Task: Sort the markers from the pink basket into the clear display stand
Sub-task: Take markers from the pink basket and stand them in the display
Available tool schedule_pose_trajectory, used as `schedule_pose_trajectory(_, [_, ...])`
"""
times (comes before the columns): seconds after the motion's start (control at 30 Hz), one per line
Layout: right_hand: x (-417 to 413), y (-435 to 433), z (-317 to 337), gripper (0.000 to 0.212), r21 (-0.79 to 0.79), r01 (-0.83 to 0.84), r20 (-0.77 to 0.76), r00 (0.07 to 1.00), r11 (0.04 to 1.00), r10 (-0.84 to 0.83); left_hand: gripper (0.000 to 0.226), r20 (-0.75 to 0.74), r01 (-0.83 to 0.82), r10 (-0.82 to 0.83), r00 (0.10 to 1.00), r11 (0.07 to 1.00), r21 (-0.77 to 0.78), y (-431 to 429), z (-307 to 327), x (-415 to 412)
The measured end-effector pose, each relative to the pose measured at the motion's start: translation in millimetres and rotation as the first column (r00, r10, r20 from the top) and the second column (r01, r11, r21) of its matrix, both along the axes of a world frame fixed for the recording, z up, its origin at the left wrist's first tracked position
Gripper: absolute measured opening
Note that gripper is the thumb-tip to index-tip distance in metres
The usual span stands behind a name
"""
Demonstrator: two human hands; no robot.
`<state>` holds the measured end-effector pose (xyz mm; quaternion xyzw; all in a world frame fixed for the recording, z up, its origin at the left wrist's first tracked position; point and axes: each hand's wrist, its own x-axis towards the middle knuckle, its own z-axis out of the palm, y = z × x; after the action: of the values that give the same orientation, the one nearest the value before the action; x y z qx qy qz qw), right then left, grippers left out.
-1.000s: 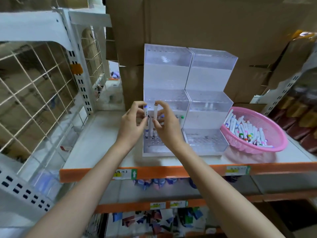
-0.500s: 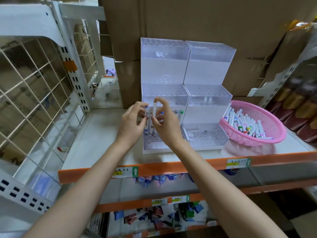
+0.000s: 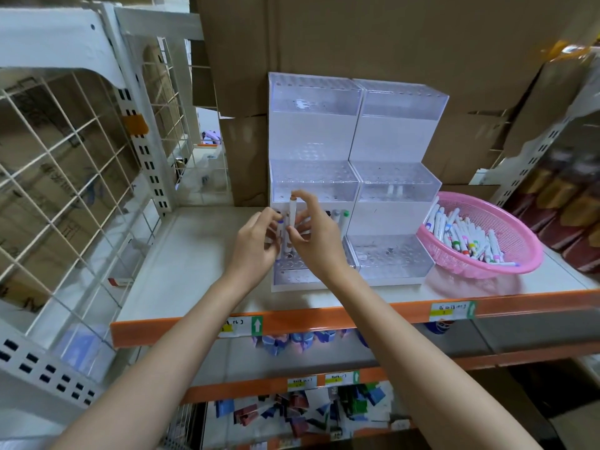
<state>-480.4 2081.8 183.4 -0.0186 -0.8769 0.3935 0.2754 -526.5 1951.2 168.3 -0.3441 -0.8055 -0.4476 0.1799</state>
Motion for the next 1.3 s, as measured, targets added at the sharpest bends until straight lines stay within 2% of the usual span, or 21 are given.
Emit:
schedule_pose_trajectory(0.2, [1, -1, -3, 0.063, 0.005, -0.008, 0.016, 1.0, 1.0, 0.007, 0.029, 0.031, 0.001, 0.0, 1.0, 1.0, -0.004, 1, -2, 0])
schedule_pose_trajectory(0.5, [1, -2, -6, 0.054, 0.018, -0.006, -0.008, 1.0, 1.0, 0.007, 0.03, -0.024, 0.018, -0.02, 1.0, 0.997, -0.075, -3, 0, 1])
schedule_pose_trajectory(0.67, [3, -3, -5, 0.034, 0.089, 0.0, -0.034, 0.999, 0.996, 0.003, 0.017, -0.176, -0.032, 0.002, 0.984, 0.985, -0.172, -10, 8, 1])
schedule_pose_trajectory(0.83, [6, -5, -8, 0.02, 0.133, 0.023, -0.039, 0.999, 0.991, -0.018, 0.019, -0.349, -0.139, 0.039, 0.936, 0.953, -0.268, -14, 18, 0])
schedule_pose_trajectory(1.1, [7, -9, -9, 0.016, 0.168, 0.054, 0.03, 0.998, 0.984, -0.06, 0.017, -0.387, -0.172, 0.054, 0.921, 0.945, -0.278, -17, 18, -1])
schedule_pose_trajectory(1.3, [3, -7, -4, 0.018, 0.254, 0.121, 0.052, 0.989, 0.96, -0.138, 0.017, -0.405, -0.19, 0.056, 0.913, 0.935, -0.299, -17, 21, 1])
